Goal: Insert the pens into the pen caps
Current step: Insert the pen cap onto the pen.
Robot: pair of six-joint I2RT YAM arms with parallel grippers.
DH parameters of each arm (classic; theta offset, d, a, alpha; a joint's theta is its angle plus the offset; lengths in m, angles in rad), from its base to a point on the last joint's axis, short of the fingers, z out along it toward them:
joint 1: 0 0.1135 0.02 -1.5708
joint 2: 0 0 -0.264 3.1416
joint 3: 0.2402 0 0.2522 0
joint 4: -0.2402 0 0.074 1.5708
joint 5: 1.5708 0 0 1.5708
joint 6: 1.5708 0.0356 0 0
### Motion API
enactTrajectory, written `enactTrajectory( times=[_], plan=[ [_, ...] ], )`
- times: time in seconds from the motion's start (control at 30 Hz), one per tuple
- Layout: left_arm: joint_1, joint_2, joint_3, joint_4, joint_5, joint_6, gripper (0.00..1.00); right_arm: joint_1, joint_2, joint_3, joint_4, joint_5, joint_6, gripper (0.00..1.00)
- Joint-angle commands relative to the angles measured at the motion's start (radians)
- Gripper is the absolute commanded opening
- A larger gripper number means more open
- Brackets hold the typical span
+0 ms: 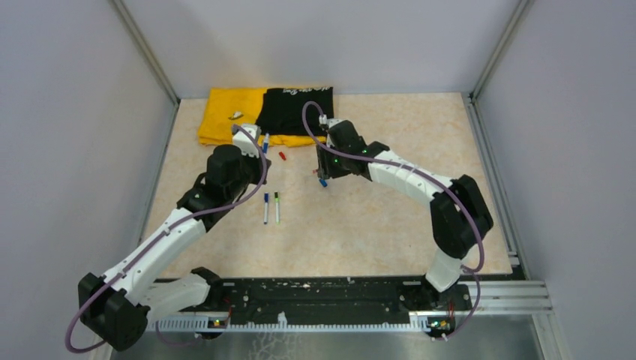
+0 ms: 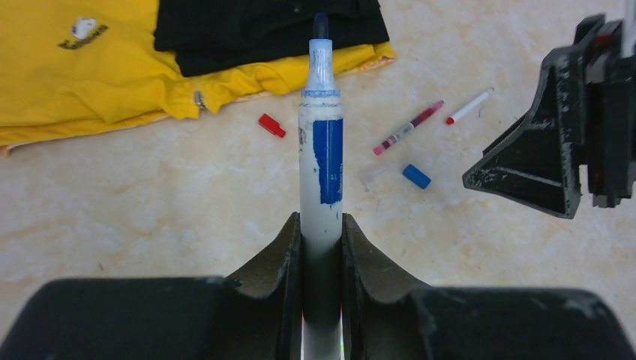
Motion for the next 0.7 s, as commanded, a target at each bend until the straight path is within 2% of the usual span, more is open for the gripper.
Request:
enactTrajectory(
  times=[0.0, 0.33, 0.67],
  plan=[
    [0.000, -0.085, -0.033, 0.064, -0.120, 0.014, 0.00, -0.009, 0.078, 0.119, -0.070, -0.035, -0.070, 0.41],
    [0.000, -0.121, -0.050, 0.096, -0.086, 0.032, 0.00, -0.009, 0.285, 0.281, -0.170, -0.034, -0.138, 0.39],
    [0.000, -0.110, -0.047, 0.093, -0.075, 0.035, 0.00, -0.008, 0.376, 0.332, -0.200, -0.016, -0.173, 0.39]
  ],
)
